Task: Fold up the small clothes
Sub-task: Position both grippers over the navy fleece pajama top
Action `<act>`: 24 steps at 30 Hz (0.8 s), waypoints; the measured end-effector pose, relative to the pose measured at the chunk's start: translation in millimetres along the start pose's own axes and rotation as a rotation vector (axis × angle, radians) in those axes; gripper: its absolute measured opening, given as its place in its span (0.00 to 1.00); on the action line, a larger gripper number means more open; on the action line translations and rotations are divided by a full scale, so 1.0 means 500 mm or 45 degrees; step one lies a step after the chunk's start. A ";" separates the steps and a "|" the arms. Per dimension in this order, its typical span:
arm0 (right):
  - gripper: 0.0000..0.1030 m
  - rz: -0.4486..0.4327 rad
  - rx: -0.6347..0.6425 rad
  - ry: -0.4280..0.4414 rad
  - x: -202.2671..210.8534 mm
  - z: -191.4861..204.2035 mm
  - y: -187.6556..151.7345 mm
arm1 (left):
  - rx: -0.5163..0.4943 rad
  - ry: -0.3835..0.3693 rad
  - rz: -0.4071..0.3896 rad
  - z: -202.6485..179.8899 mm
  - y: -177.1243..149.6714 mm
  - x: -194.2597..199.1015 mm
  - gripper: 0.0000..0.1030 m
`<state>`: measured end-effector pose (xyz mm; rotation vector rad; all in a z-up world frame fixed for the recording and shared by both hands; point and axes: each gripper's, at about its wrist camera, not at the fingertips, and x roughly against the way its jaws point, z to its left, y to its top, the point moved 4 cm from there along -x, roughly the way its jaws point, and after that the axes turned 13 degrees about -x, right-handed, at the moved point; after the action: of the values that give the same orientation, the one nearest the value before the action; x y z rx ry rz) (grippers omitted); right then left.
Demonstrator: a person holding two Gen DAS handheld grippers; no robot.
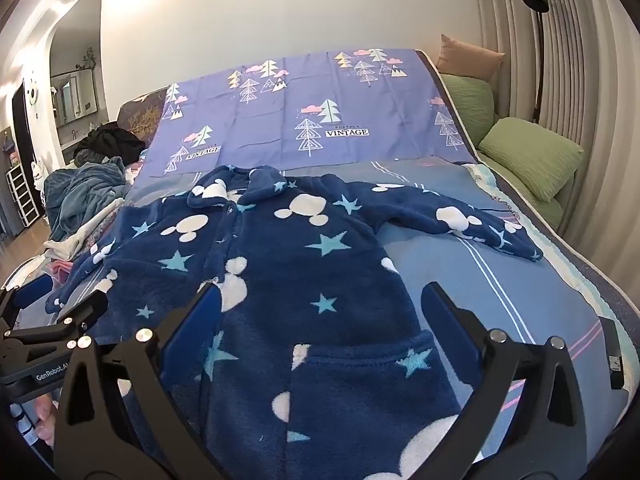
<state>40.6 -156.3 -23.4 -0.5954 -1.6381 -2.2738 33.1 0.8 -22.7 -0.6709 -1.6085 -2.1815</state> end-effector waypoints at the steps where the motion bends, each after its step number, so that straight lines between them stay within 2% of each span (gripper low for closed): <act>1: 0.98 0.006 0.004 0.003 -0.001 0.003 0.000 | 0.003 -0.003 0.000 0.002 -0.001 -0.001 0.99; 11: 0.98 0.012 0.074 -0.008 -0.003 0.040 0.001 | 0.025 0.000 0.010 0.027 -0.016 -0.009 0.99; 18: 0.98 0.026 0.100 -0.020 -0.015 0.067 0.000 | 0.062 -0.040 0.007 0.052 -0.027 -0.019 0.99; 24: 0.98 0.048 0.129 -0.023 -0.029 0.096 -0.009 | 0.071 -0.027 0.028 0.077 -0.043 -0.030 0.99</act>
<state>59.2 -109.5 -20.8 -0.6190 -1.7239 -2.1502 40.6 43.8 -38.6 -0.6940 -1.6581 -2.1122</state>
